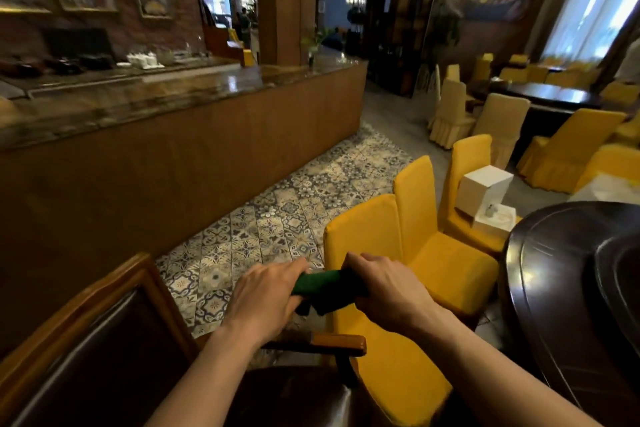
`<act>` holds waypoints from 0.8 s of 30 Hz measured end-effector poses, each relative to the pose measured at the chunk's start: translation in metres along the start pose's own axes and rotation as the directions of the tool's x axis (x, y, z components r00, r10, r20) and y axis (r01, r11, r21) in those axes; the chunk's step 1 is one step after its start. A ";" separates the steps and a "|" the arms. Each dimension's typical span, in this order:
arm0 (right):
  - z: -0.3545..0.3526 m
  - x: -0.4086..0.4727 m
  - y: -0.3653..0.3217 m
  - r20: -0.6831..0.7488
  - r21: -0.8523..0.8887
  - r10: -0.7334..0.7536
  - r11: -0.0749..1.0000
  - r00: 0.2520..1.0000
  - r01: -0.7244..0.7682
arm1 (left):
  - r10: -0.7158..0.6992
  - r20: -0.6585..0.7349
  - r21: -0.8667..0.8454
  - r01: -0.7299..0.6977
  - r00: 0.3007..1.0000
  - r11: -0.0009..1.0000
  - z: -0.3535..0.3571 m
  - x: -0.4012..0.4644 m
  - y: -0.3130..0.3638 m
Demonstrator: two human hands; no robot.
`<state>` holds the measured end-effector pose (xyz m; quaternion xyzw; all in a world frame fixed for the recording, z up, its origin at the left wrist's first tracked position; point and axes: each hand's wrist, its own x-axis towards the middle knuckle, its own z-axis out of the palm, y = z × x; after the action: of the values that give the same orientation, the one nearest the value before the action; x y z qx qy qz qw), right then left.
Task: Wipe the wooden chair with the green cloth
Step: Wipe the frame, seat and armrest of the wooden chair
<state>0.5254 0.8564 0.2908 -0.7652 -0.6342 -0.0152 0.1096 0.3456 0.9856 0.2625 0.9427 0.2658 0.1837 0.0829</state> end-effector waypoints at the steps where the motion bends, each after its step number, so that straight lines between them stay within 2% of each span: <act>1: -0.004 0.002 -0.004 -0.020 0.001 -0.020 1.000 1.000 0.020 | -0.018 -0.019 0.031 0.018 1.000 0.999 -0.007 -0.002 0.000; 7: -0.030 0.011 -0.015 -0.113 -0.008 -0.134 0.991 0.984 0.134 | -0.105 -0.075 0.141 0.115 0.992 0.983 -0.045 -0.008 0.013; 16: -0.070 0.012 0.015 -0.186 0.059 -0.314 0.942 0.931 0.329 | -0.224 -0.200 0.248 0.271 0.954 0.930 -0.078 -0.008 0.078; 20: -0.074 0.019 0.008 -0.173 0.102 -0.431 0.886 0.885 0.452 | -0.338 -0.253 0.277 0.403 0.906 0.872 -0.088 -0.032 0.098; 24: -0.066 0.013 -0.035 -0.159 0.150 -0.560 0.800 0.813 0.581 | -0.490 -0.280 0.292 0.560 0.825 0.775 -0.105 -0.090 0.113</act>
<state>0.5014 0.8629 0.3628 -0.5224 -0.8268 -0.0271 0.2066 0.2866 0.8482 0.3604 0.8073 0.5547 0.1891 -0.0694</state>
